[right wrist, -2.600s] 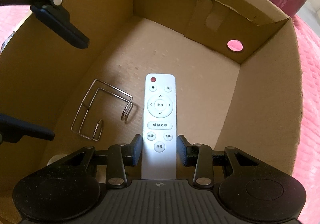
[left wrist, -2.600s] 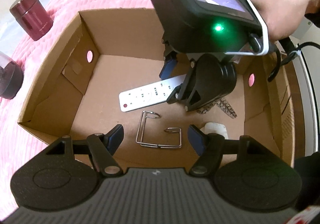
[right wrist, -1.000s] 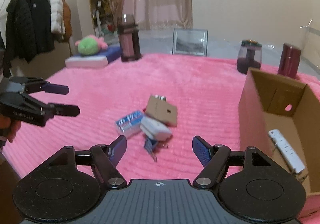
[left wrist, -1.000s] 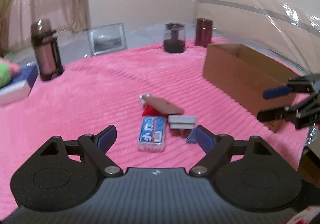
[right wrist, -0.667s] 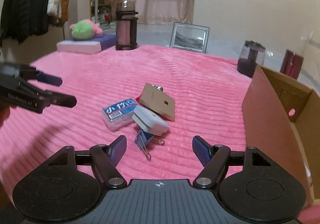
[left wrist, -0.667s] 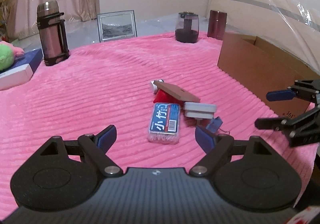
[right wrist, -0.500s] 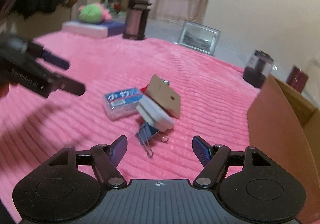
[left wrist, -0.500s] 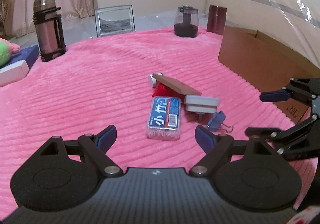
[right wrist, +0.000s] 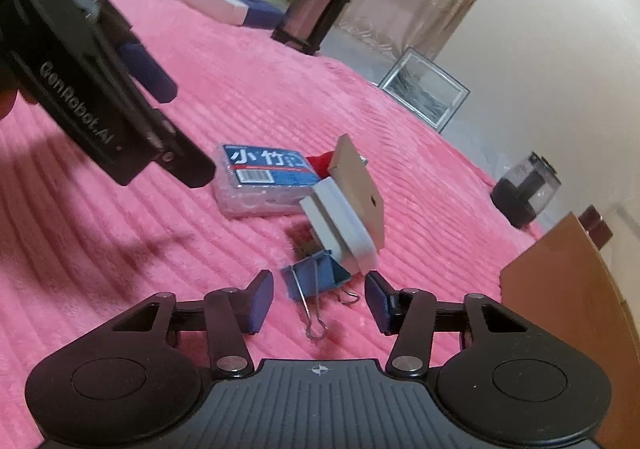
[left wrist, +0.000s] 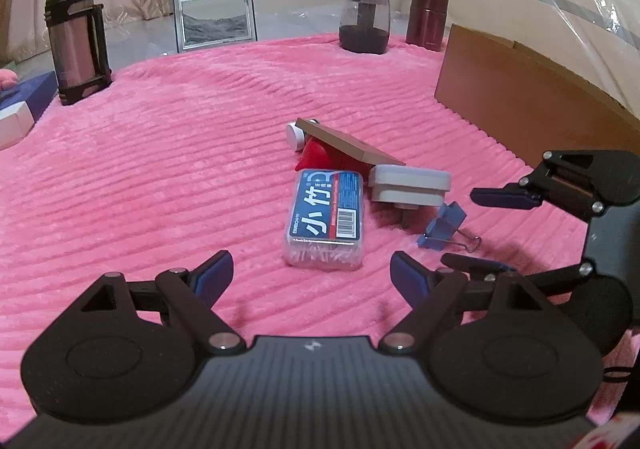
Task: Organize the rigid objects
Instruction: 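Grasp the blue binder clip with the right tool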
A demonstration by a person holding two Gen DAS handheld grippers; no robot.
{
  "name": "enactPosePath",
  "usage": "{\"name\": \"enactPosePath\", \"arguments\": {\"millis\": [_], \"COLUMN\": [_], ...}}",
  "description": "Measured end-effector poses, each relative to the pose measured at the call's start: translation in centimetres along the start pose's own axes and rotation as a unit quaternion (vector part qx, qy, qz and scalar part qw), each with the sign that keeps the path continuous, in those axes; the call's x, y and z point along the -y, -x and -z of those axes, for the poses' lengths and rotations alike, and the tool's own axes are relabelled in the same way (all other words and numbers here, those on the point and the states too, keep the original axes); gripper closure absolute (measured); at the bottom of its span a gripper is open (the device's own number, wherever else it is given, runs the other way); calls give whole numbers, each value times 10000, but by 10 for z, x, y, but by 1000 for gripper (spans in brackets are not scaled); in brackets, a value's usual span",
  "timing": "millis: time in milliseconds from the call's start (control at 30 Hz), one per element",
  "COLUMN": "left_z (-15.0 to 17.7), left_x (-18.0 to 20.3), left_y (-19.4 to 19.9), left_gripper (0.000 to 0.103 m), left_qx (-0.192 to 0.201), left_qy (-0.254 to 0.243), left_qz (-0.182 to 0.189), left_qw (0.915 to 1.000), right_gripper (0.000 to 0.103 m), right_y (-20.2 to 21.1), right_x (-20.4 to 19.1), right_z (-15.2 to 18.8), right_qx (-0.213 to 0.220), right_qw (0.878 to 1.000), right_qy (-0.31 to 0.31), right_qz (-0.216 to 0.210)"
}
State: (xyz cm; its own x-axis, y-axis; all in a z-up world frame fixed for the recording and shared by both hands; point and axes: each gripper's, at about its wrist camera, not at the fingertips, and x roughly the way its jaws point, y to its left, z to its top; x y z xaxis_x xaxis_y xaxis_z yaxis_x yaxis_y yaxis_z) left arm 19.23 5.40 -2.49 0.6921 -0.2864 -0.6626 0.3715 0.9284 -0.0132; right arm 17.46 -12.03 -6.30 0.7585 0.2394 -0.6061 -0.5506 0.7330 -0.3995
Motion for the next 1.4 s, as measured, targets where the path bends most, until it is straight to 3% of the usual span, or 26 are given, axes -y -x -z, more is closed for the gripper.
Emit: {"name": "enactPosePath", "arguments": {"millis": [633, 767, 900, 1000, 1033, 1100, 1400], "left_z": [3, 4, 4, 4, 3, 2, -3], "left_x": [-12, -10, -9, -6, -5, -2, 11], "left_y": [-9, -10, -10, -12, -13, -14, -22], "left_gripper": [20, 20, 20, 20, 20, 20, 20], "left_qx": [-5, -32, -46, -67, -68, -67, -124], "left_qy": [214, 193, 190, 175, 171, 153, 55], "left_qz": [126, 139, 172, 196, 206, 241, 321], "left_qw": [9997, 9997, 9997, 9996, 9996, 9996, 9994], "right_gripper": [61, 66, 73, 77, 83, 83, 83], "right_y": [-32, -25, -12, -1, 2, 8, 28], "right_x": [-29, -17, 15, 46, 54, 68, 64], "right_z": [2, 3, 5, 12, 15, 19, 38], "right_qx": [-149, -105, -172, -227, -223, -218, -397], "right_qw": [9936, 9968, 9992, 9950, 9940, 9919, 9919], "right_qy": [894, 580, -233, -969, -1075, -1252, -1032], "right_qz": [671, 536, 267, 60, 15, 42, -624]}}
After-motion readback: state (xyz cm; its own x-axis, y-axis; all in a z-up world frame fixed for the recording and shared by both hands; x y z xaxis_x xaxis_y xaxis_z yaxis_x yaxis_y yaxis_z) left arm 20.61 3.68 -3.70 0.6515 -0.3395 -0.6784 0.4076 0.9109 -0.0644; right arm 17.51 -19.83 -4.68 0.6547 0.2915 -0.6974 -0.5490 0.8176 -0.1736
